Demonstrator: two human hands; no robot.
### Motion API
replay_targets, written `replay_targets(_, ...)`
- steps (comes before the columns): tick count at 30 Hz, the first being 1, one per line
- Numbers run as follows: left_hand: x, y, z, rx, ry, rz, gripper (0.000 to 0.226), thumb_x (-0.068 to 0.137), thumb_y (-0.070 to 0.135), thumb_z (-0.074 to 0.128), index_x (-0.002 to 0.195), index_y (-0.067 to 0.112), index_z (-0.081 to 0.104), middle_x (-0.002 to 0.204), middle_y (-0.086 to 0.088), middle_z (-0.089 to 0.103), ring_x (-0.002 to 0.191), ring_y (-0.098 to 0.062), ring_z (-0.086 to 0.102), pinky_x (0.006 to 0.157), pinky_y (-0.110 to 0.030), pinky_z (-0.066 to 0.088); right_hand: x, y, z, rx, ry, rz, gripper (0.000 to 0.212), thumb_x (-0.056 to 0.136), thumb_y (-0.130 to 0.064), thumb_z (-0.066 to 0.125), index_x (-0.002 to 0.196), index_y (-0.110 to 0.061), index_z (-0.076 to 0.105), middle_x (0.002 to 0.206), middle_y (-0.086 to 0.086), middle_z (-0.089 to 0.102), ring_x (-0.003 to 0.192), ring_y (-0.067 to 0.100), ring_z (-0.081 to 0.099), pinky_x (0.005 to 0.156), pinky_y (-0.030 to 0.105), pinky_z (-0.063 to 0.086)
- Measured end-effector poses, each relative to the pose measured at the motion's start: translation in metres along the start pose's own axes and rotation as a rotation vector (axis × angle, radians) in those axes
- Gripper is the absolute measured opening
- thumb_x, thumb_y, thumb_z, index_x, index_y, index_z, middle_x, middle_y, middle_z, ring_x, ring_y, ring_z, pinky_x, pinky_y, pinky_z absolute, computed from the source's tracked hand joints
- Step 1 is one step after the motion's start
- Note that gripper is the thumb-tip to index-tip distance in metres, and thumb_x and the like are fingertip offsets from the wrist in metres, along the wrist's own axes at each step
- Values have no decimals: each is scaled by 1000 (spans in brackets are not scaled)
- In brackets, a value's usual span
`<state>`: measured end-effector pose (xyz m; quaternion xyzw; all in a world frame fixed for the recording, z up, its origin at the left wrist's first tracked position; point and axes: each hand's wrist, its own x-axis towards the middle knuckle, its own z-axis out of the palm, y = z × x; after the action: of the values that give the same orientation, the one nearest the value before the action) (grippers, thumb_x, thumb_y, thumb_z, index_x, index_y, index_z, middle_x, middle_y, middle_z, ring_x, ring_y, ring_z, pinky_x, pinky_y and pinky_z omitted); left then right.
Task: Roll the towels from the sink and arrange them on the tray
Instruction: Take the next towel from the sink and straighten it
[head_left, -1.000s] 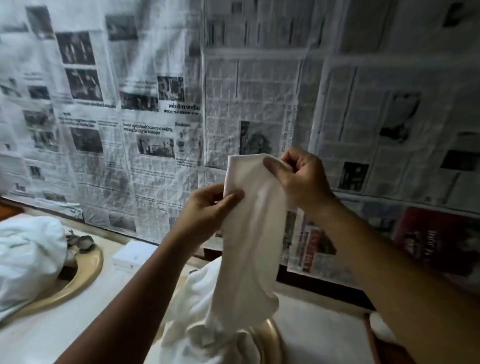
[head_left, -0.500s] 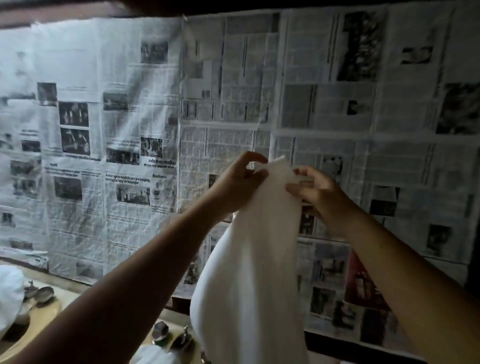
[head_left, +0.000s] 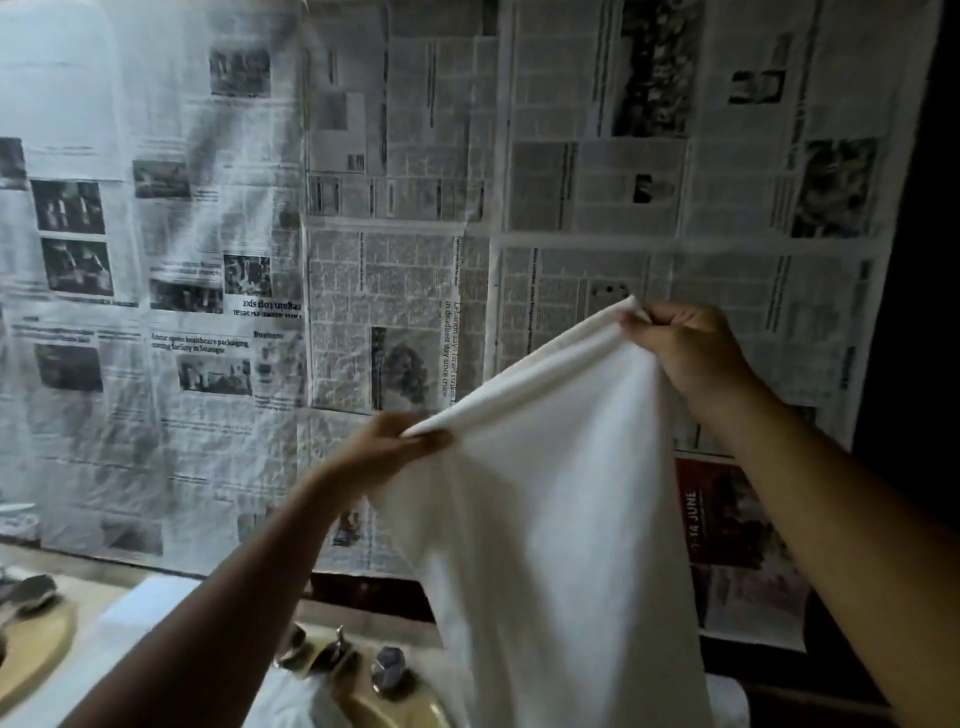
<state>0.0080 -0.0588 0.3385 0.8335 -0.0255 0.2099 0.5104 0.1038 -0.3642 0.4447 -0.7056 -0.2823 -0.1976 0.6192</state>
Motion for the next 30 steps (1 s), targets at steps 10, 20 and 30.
replay_targets(10,52,36,-21,614,49,184,15,94,16,65,103,10,76,87,-1,65,73,-12,59,59,-19,41,8,40,-28,-107,379,162,31,74,-33,87,95,-11,79,90,8,78,90,32,73,88,43,59)
replay_targets(20,67,40,17,-385,419,-100,16,97,28,62,89,24,75,100,-14,75,97,-37,71,86,-54,60,12,42,-32,-76,116,365,16,105,-29,48,107,-23,63,71,9,72,59,22,61,51,30,46)
replay_targets(30,73,114,35,-886,236,-19,30,104,16,45,124,2,62,112,-18,67,105,-31,64,84,-37,58,13,8,-26,-46,380,143,33,81,-48,62,85,-16,60,78,6,64,66,26,62,55,36,50)
